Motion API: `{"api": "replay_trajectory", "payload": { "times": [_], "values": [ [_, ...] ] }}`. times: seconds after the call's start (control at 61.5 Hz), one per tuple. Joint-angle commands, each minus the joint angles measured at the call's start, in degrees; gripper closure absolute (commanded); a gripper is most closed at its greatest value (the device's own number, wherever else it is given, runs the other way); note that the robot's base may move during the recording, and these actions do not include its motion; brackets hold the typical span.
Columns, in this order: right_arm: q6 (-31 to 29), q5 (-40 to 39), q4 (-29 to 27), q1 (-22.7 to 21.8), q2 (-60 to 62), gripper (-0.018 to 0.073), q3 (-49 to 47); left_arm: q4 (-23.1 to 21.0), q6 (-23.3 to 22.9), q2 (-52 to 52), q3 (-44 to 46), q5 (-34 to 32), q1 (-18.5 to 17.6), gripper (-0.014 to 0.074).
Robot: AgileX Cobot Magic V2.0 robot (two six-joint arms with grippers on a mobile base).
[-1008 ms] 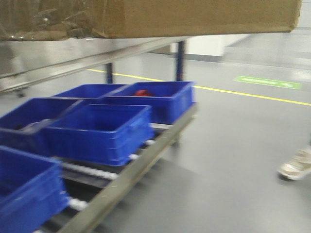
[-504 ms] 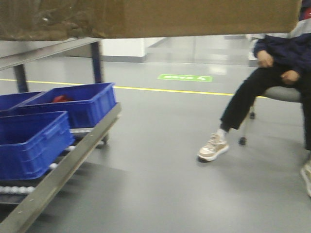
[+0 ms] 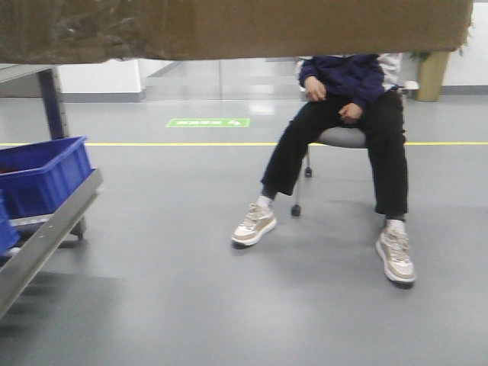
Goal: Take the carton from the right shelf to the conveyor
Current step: 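Carry the carton in both grippers while driving toward the red conveyor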
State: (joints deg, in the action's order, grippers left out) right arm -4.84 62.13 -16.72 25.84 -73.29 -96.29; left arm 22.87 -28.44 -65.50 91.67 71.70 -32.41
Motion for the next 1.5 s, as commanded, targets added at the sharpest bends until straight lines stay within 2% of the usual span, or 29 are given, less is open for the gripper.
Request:
{"api": "replay_trajectory", "payload": {
  "times": [0.0,1.48],
  "values": [
    [-2.21,-3.95,-0.54,0.02,0.44,0.0628,-0.39,-2.63,2.24,0.59,0.14,-2.23,-0.77,0.0612],
    [-2.21,-3.95,-0.54,0.02,0.44,0.0628,-0.39,-2.63,2.24,0.59,0.14,-2.23,-0.77,0.0612]
  ]
}}
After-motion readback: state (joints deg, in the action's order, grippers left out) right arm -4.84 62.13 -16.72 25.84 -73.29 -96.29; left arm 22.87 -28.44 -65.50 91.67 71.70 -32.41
